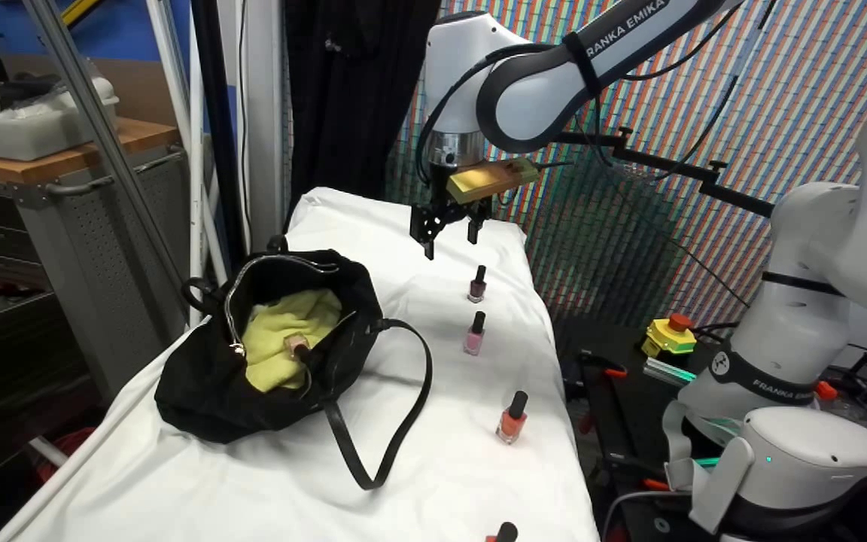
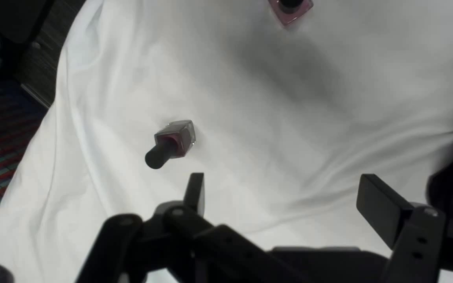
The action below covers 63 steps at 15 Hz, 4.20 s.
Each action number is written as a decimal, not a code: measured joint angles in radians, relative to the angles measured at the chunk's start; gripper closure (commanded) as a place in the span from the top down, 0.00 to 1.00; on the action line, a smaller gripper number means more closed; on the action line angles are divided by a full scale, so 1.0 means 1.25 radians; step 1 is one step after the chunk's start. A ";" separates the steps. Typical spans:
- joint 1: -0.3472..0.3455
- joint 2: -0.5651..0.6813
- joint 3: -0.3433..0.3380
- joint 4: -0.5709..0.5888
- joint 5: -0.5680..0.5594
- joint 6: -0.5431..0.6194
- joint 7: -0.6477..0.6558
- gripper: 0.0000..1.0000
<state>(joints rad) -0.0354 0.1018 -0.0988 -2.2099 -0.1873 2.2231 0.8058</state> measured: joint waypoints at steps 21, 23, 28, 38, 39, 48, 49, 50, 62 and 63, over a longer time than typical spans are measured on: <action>-0.109 0.060 -0.064 -0.105 0.106 0.154 -0.410 1.00; -0.110 0.086 -0.064 -0.104 0.132 0.167 -0.450 1.00; -0.114 0.135 -0.064 -0.102 0.174 0.192 -0.512 1.00; -0.130 0.156 -0.062 -0.101 0.222 0.231 -0.584 1.00; -0.131 0.157 -0.062 -0.101 0.232 0.235 -0.595 1.00; -0.136 0.182 -0.053 -0.101 0.266 0.254 -0.634 1.00; -0.136 0.180 -0.054 -0.101 0.261 0.255 -0.631 1.00; -0.135 0.177 -0.056 -0.101 0.254 0.255 -0.628 1.00; -0.093 0.105 -0.065 -0.128 0.147 0.253 -0.517 1.00; -0.089 0.100 -0.065 -0.135 0.140 0.253 -0.505 1.00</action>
<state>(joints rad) -0.1463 0.2272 -0.1806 -2.3792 -0.0128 2.5399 0.1750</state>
